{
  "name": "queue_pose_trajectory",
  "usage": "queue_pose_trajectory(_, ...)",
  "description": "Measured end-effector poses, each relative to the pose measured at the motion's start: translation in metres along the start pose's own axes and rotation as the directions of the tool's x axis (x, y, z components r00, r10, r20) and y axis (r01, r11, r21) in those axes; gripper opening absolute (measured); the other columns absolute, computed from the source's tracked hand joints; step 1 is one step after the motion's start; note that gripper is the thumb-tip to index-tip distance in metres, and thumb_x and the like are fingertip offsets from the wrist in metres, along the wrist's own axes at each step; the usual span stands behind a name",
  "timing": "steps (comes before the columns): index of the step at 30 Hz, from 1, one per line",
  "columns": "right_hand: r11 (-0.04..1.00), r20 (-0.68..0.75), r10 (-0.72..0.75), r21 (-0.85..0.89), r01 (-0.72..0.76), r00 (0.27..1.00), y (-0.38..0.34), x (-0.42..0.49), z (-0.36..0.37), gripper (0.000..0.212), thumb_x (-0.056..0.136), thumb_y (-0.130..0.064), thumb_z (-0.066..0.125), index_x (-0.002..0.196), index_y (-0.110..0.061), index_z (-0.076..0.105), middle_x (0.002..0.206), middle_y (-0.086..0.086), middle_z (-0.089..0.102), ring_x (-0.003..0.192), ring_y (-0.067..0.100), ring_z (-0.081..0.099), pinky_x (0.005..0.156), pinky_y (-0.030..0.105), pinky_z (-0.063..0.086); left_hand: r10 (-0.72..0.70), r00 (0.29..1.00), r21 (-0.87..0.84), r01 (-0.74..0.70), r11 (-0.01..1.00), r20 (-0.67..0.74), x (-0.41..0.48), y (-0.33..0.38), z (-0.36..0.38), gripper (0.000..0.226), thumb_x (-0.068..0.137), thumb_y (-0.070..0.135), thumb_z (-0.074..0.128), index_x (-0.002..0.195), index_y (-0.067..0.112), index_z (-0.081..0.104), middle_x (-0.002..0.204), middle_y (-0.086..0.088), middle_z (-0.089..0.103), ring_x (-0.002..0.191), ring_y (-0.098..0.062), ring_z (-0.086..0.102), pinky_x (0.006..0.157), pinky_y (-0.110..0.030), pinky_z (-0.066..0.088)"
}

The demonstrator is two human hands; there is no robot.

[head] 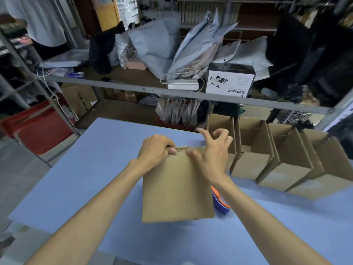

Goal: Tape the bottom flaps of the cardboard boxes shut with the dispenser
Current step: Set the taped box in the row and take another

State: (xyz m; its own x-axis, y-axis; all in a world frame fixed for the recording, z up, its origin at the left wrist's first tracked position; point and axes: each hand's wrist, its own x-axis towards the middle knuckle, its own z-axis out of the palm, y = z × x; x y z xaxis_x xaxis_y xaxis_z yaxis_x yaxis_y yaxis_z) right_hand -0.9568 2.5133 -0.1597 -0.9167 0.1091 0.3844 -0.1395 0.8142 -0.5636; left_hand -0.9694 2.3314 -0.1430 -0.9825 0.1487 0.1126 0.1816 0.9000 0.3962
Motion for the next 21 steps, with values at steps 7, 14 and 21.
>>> queue_pose_trajectory(7,0.971,0.511,0.027,0.190,-0.144,0.859,0.029,-0.031,0.015,0.012,0.073,-0.031,0.077,0.080,-0.021,0.075,0.074,-0.005,0.071,0.071,0.012,0.061,0.067,0.033,0.047,0.131,0.942,-0.031,-0.128,0.991,0.308,0.010,0.010,0.036,0.011,0.075,0.026,0.076,0.085,0.028,0.077,0.084,0.009,0.074,0.084,-0.012,0.064,0.073,-0.029,0.049)
queue_pose_trajectory(14,0.856,0.443,0.343,0.216,-0.469,0.829,0.059,-0.086,0.050,0.012,0.073,-0.010,0.075,0.064,-0.013,0.067,0.064,-0.004,0.065,0.064,0.012,0.057,0.063,0.032,0.042,0.094,0.903,-0.146,-0.036,0.989,0.420,0.003,-0.001,0.098,0.017,0.079,0.021,0.075,0.096,0.024,0.076,0.108,0.008,0.064,0.106,-0.011,0.045,0.092,-0.033,0.036)
queue_pose_trajectory(21,0.769,0.452,0.487,0.183,-0.612,0.747,0.067,-0.104,0.072,0.025,0.074,-0.044,0.073,0.078,-0.022,0.062,0.076,-0.011,0.066,0.073,0.006,0.061,0.067,0.031,0.047,0.107,0.878,-0.218,-0.004,0.976,0.467,0.002,0.000,0.125,0.024,0.068,-0.011,0.065,0.077,0.007,0.077,0.082,-0.007,0.071,0.075,-0.019,0.067,0.063,-0.014,0.045)
